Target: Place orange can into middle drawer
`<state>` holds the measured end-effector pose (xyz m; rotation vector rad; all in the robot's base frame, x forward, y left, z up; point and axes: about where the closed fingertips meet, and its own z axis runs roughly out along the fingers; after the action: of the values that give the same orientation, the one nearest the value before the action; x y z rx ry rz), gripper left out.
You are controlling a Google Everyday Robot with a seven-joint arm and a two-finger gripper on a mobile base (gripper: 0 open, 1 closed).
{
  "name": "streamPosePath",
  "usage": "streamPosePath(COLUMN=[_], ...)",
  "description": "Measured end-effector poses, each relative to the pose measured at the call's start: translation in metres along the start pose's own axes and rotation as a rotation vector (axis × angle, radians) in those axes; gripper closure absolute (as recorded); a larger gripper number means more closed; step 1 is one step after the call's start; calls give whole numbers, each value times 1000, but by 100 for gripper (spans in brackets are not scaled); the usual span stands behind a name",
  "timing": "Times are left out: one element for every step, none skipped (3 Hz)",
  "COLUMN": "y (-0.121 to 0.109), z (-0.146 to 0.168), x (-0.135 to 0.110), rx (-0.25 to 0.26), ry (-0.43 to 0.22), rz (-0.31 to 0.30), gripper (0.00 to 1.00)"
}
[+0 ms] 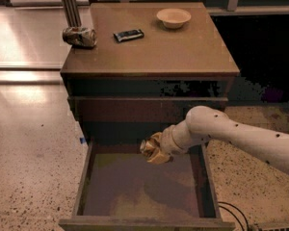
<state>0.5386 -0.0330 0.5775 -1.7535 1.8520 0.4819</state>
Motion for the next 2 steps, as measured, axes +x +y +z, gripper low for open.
streamPosePath(y=[16,30], z=[50,94], x=[29,63], rx=[-50,-66], ry=[-52,-89], rz=[24,59], gripper=[100,100])
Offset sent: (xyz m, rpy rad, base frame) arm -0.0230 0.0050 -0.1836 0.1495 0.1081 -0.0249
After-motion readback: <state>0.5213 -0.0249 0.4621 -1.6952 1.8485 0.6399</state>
